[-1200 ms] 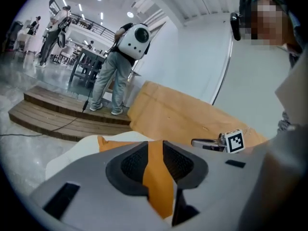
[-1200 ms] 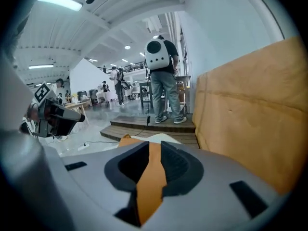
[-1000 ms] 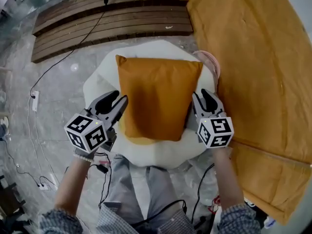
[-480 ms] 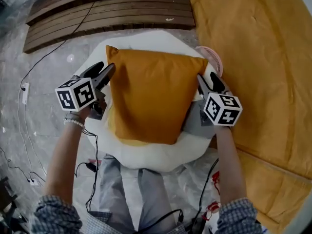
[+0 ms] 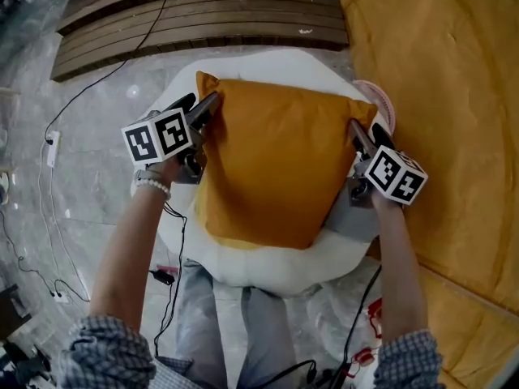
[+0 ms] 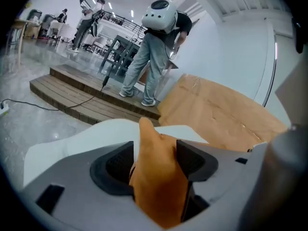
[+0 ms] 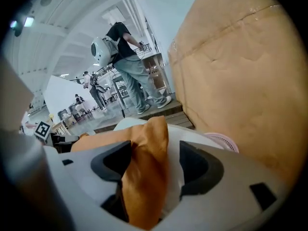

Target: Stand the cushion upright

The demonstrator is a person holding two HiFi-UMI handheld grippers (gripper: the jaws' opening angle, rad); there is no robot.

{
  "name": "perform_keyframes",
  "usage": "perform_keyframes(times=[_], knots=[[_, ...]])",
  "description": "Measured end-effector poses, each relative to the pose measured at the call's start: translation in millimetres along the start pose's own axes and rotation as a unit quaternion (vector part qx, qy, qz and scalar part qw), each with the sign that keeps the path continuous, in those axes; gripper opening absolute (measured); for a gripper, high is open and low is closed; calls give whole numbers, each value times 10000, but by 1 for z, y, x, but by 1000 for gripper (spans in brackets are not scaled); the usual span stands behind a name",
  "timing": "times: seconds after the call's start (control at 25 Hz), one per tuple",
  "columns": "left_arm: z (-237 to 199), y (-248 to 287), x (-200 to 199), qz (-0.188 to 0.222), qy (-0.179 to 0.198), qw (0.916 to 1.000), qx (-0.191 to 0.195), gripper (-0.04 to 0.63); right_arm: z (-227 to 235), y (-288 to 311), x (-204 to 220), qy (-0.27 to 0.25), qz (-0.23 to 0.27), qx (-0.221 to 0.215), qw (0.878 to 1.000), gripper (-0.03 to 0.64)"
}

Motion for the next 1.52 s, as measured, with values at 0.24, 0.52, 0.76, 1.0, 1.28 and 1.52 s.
perform_keyframes(times=[0.24,0.52,0.76,1.0,1.28,1.52], knots=[[5,-3,3,-47,-196,9996,202,199,-28,-7,-3,-646,-30,-427,9970,127],[16,-15,7,-686,696,9944,402,140,-37,-27,5,-782,-88,-317,9964,101],[24,-53,4,-1041,871,9890,593,127,-60,-71,6,-1018,-158,-335,9941,97],[37,-97,2,-1251,1012,9846,681,115,-81,-115,5,-1231,-281,-332,9914,94],[52,-157,5,-1432,1053,9819,655,100,-107,-175,6,-1224,-492,-300,9908,89],[57,-179,6,-1465,975,9830,531,94,-118,-197,7,-1139,-560,-236,9916,83]])
Point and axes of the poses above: the fingertips, and each gripper's own axes: y forward along the fingers, z to its right, x out of its underside, the point moved 9 cm from there along -y, backward along the fingers, and after that the axes turned 10 degrees about z, right-handed, at the moved point
